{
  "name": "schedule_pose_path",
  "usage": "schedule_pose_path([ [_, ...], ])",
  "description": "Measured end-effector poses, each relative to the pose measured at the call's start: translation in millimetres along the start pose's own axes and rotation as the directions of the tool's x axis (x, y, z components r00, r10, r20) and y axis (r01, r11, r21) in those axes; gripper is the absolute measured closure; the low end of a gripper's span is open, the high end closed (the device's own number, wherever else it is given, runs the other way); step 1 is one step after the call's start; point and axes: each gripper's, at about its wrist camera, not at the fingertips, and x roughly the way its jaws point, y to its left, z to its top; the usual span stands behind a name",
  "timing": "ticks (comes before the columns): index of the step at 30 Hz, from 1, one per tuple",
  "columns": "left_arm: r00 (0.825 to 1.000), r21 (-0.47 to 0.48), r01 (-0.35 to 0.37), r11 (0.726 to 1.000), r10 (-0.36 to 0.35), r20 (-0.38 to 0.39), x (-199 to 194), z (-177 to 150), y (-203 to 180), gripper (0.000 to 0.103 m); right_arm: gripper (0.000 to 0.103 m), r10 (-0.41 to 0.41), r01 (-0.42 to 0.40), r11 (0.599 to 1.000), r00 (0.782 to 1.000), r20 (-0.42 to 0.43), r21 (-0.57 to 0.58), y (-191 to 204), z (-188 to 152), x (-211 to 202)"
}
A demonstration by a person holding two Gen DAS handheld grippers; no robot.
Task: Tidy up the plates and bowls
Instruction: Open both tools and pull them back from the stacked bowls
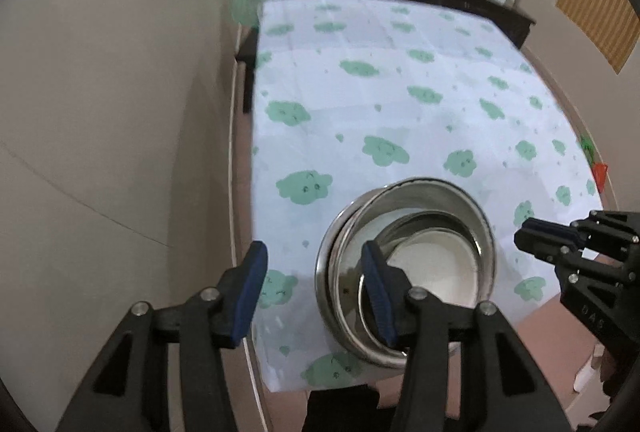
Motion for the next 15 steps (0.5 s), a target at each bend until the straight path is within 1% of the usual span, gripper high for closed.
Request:
schedule_pose_path([
  [2,0.999,0.005,-0.020,1.000,0.020,0.041,-20,-9,-3,0.051,0.093,-0.009,0.009,1.000,0.998,0.070,0.000,5,-13,-20],
  [3,0.997,0.010,-0.029,1.000,0.028,0.076,-36,-16,-6,0.050,0.093,-0.010,0.010,1.000,0.995,0.099,0.003,7,-19,-29],
  [4,0.994,0.016,-0.030,0.999,0.028,0.102,-48,-22,-9,0.048,0.093,-0.015,0.014,1.000,0.991,0.132,0.006,11,-27,-41],
  [5,0.991,0.026,-0.032,0.999,0.028,0.131,-62,-28,-12,0.042,0.093,-0.018,0.017,1.000,0.983,0.181,0.010,16,-40,-59],
  [6,0.984,0.035,-0.041,0.999,0.034,0.175,-80,-36,-17,0.038,0.093,-0.022,0.020,1.000,0.977,0.213,0.011,21,-48,-71],
  [7,0.977,0.036,-0.051,0.998,0.042,0.208,-94,-43,-20,0.029,0.091,-0.034,0.033,0.999,0.967,0.254,0.007,27,-60,-88],
  [8,0.970,0.036,-0.055,0.998,0.045,0.238,-108,-51,-23,0.025,0.089,-0.042,0.043,0.999,0.959,0.281,0.003,33,-69,-100],
  [9,0.964,0.040,-0.043,0.998,0.031,0.265,-123,-60,-27,0.025,0.083,-0.048,0.051,0.999,0.950,0.309,0.000,38,-79,-113],
  [10,0.958,0.050,-0.027,0.998,0.012,0.287,-137,-68,-31,0.021,0.072,-0.052,0.054,0.999,0.938,0.343,0.003,44,-89,-128],
  [11,0.954,0.056,-0.025,0.998,0.007,0.299,-147,-74,-33,0.012,0.064,-0.056,0.057,0.998,0.920,0.387,0.009,49,-101,-145],
  [12,0.950,0.058,-0.032,0.998,0.012,0.312,-158,-80,-36,0.009,0.051,-0.060,0.059,0.998,0.906,0.418,0.013,54,-110,-157],
  [13,0.943,0.057,-0.036,0.998,0.015,0.332,-170,-87,-39,0.006,0.048,-0.062,0.062,0.998,0.893,0.445,0.016,58,-118,-169],
  [15,0.927,0.066,-0.016,0.998,-0.010,0.374,-190,-97,-43,0.006,0.047,-0.068,0.064,0.998,0.874,0.481,0.024,64,-133,-191],
])
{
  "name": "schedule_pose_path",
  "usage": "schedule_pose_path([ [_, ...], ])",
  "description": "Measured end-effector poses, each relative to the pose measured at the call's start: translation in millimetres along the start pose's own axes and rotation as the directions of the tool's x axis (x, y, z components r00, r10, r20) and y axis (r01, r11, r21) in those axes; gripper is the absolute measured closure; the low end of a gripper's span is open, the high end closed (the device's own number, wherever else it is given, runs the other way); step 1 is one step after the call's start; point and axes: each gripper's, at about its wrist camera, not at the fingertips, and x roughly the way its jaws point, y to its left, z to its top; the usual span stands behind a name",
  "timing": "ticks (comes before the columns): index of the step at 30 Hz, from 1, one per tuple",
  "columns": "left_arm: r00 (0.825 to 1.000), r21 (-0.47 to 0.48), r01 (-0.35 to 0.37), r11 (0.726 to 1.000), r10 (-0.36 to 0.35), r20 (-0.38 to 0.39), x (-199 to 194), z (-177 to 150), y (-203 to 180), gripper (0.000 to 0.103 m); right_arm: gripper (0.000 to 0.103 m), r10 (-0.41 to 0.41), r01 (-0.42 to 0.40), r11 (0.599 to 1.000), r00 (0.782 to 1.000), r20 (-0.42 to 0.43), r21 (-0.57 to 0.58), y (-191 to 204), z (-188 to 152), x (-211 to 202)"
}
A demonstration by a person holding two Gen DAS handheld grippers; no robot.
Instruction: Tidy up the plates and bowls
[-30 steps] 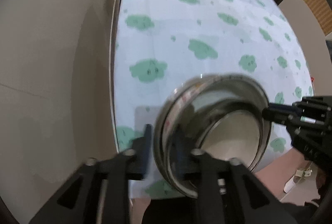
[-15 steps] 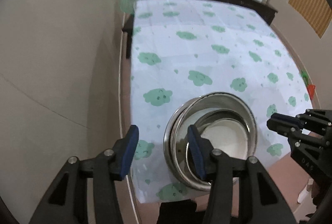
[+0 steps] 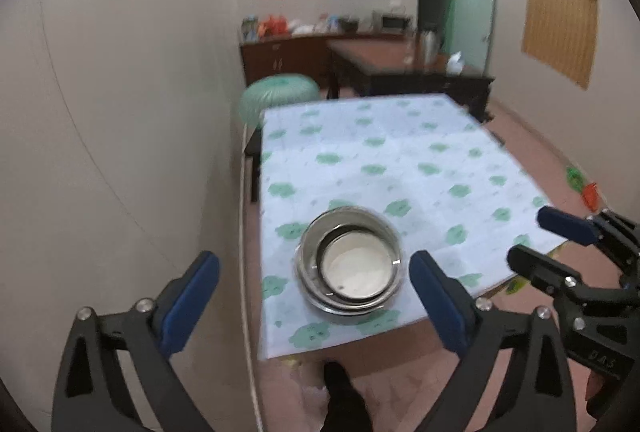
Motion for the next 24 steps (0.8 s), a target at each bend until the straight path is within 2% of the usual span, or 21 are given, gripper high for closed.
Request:
schedule_pose_path([
  [5,0.996,0.023,0.007,1.000,-0.009,0.089,-43,5,-12,0.006,0.047,-0.042,0.042,0.999,0.994,0.103,0.000,3,1,-51],
  [7,0.993,0.030,0.003,1.000,-0.007,0.114,-56,5,-15,0.005,0.041,-0.055,0.054,0.999,0.989,0.137,0.008,4,2,-65],
  [10,0.988,0.037,0.002,0.999,-0.008,0.154,-73,7,-15,0.004,0.039,-0.065,0.065,0.998,0.981,0.181,0.008,9,4,-84],
  [18,0.980,0.037,0.027,0.999,-0.034,0.197,-92,7,-11,0.003,0.039,-0.087,0.087,0.996,0.966,0.244,0.013,19,6,-105],
  [24,0.980,0.041,0.030,0.999,-0.038,0.196,-94,2,-8,0.003,0.038,-0.086,0.085,0.996,0.970,0.229,0.012,25,4,-102],
])
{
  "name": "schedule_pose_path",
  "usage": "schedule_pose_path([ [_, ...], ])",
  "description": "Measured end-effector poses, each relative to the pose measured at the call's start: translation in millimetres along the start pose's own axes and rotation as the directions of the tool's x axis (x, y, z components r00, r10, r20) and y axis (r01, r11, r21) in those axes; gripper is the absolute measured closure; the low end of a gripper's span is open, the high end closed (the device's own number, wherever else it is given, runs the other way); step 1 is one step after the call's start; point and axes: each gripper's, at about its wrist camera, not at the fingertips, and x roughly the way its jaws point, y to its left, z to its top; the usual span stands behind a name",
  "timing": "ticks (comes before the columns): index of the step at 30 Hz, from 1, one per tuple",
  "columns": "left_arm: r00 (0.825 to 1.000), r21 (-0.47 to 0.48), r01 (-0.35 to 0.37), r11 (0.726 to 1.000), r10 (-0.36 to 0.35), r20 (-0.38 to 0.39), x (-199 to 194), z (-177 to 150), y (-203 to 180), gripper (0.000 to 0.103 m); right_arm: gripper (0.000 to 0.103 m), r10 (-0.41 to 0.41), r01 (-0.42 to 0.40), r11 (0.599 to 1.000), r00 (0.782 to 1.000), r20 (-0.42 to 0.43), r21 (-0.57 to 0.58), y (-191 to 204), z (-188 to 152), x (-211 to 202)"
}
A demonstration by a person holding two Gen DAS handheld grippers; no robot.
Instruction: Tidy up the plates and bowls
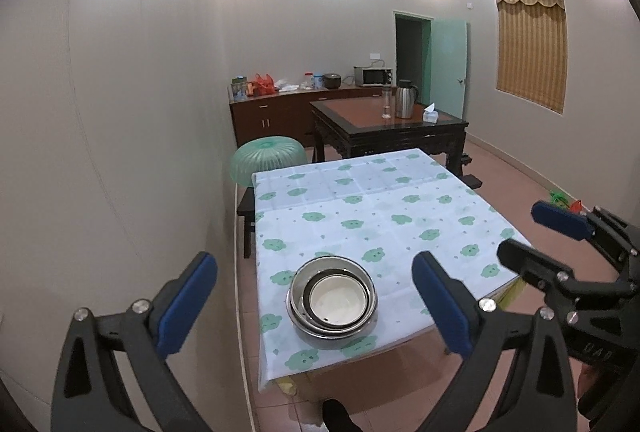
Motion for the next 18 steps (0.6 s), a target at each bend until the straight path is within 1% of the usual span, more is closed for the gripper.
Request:
schedule_pose_path([
  [8,1.000,-0.007,0.003,1.000,-0.003,-0.009,-1.8,-4.6,2.7,0.003,0.038,0.007,-0.007,1.000,1.000,-0.016,-0.014,7.7,-4.3,2.8],
  [14,1.000,-0.006,0.009,1.000,-0.009,-0.027,-2.0,-5.3,3.4,0.003,0.038,0.005,-0.005,1.000,1.000,-0.007,-0.015,9.3,-4.5,0.8],
  [18,1.000,-0.009,0.008,1.000,-0.008,-0.025,-3.0,-5.4,4.5,0.003,0.038,0.005,-0.005,1.000,1.000,-0.002,-0.014,9.3,-4.1,0.8],
])
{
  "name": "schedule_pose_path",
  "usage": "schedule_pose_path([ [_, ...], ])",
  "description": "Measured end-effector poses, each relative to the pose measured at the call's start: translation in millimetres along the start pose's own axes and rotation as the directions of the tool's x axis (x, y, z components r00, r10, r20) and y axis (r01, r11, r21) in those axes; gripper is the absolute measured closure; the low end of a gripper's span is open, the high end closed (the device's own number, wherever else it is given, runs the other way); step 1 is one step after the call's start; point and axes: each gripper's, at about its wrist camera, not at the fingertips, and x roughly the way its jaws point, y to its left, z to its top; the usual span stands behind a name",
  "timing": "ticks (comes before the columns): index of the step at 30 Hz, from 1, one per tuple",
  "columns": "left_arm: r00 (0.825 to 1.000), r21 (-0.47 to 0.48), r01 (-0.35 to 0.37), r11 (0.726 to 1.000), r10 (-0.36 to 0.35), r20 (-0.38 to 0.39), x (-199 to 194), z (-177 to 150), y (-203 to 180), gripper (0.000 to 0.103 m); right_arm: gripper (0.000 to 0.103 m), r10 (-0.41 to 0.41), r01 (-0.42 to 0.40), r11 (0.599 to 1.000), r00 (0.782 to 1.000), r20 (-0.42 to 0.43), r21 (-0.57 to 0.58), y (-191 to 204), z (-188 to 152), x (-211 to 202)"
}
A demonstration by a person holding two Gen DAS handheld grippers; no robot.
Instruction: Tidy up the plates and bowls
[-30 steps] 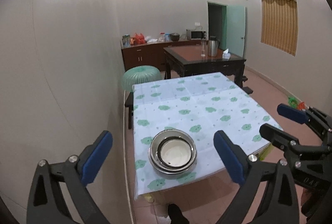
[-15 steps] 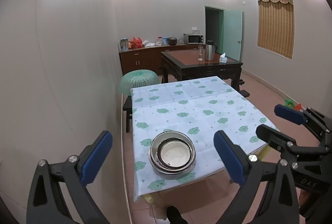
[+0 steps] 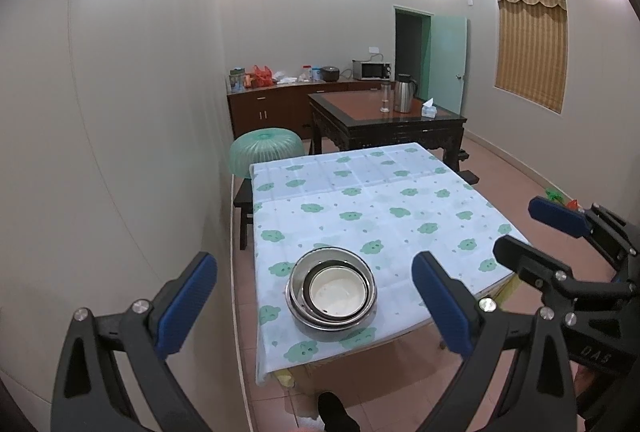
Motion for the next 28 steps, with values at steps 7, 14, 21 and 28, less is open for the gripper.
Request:
schedule_pose_path([
  [7,1.000,-0.001,0.008,1.000,-0.008,-0.008,1,3,0,0.003,0.038,0.001,-0.001,1.000,1.000,0.003,-0.002,2,1,1],
  [14,1.000,-0.006,0.015,1.000,-0.015,0.000,4,7,2,0.003,0.038,-0.014,0.013,1.000,1.000,0.026,0.012,-2,7,-3],
  [21,0.999,0.018,0.022,1.000,-0.022,0.026,3,6,-3,0.003,0.038,-0.039,0.038,0.999,0.998,0.053,0.017,1,10,-8],
  [28,0.999,0.019,0.034,0.999,-0.035,0.029,2,5,-3,0.003,0.038,-0.033,0.032,0.999,0.999,0.037,0.014,3,10,-4],
])
